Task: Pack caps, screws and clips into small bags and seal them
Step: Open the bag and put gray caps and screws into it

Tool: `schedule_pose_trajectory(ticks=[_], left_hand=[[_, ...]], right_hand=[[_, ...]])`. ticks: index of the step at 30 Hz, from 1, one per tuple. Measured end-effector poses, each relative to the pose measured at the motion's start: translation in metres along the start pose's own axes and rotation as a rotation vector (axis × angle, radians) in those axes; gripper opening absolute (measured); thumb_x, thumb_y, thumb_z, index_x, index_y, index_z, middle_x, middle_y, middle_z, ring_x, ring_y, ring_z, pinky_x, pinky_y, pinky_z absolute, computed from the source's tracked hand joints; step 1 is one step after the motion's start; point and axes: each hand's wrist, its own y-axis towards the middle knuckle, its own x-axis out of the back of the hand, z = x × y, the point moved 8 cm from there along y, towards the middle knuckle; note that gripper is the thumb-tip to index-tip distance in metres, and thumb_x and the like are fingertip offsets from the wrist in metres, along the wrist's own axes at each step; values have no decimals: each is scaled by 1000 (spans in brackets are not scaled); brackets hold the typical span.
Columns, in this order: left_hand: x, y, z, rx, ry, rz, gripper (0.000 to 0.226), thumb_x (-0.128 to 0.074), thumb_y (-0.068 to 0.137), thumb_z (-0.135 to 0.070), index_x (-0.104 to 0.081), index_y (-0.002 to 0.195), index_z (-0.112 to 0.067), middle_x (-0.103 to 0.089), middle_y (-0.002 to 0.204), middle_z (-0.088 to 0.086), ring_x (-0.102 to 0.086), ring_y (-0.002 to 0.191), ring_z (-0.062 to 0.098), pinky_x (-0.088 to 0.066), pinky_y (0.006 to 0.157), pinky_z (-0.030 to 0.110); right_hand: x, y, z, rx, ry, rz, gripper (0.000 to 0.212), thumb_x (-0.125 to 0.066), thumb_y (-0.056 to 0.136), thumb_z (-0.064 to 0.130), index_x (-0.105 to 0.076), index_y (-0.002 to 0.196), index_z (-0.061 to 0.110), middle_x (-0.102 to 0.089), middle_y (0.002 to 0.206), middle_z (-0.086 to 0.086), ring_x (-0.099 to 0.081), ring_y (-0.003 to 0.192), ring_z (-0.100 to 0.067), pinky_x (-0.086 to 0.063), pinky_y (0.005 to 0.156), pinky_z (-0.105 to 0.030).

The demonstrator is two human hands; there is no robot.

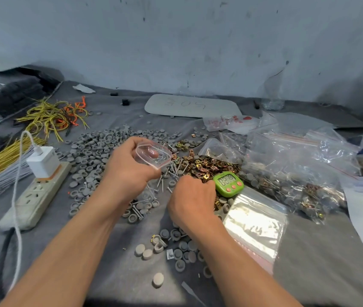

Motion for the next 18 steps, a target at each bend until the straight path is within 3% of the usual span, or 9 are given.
schedule_pose_trajectory(ticks=[2, 4, 9, 11, 13, 15, 18], left_hand=[[1, 0, 0, -11, 3, -12, 60, -84, 66, 15, -65, 102, -30, -77, 94, -8, -74, 92, 13, -59, 85, 36], [2, 0, 0, -14, -5, -16, 60, -84, 66, 14, -65, 103, -29, -77, 93, -8, -73, 93, 13, -58, 85, 36], [-4, 0, 5, 33, -98, 42, 56, -78, 72, 17, -66, 102, -28, -76, 89, -7, -72, 76, 0, -51, 59, 12], [-6, 1, 8, 69, -127, 74, 54, -75, 74, 19, -67, 106, -24, -75, 96, -2, -71, 75, 0, -50, 57, 10], [-7, 3, 12, 106, -157, 106, 52, -73, 75, 18, -68, 111, -19, -77, 99, 2, -73, 85, 6, -52, 65, 17], [-7, 5, 16, 157, -209, 128, 49, -71, 77, 17, -69, 114, -15, -79, 101, 3, -73, 98, 17, -53, 82, 28], [-6, 9, 22, 228, -308, 153, 40, -67, 80, 15, -72, 111, -10, -80, 100, 2, -71, 105, 20, -53, 96, 37]], right_hand=[[2, 0, -2, 16, -6, -15, 33, -72, 79, 21, -40, 68, 19, -49, 63, -3, -54, 68, -27, -30, 89, -43], [4, 0, -4, 20, -1, -46, 30, -69, 81, 20, -42, 68, 20, -46, 60, 0, -49, 64, -26, -31, 92, -44], [3, 1, 1, 59, 20, -66, 30, -65, 85, 19, -39, 70, 21, -43, 62, 2, -48, 66, -28, -31, 91, -45], [2, 1, 4, 69, -7, -41, 29, -66, 84, 16, -40, 70, 20, -42, 63, 2, -44, 62, -25, -31, 93, -45], [2, 1, 2, 43, -1, -34, 24, -66, 84, 12, -46, 72, 20, -45, 63, 2, -40, 59, -22, -32, 95, -44], [10, -1, -3, -5, 79, -62, 14, -64, 89, 13, -58, 79, 21, -55, 66, 3, -50, 66, -22, -32, 93, -42], [38, -4, -16, -71, 333, -250, 13, -63, 99, 27, -71, 89, 25, -71, 80, 6, -62, 86, -24, -35, 87, -37]])
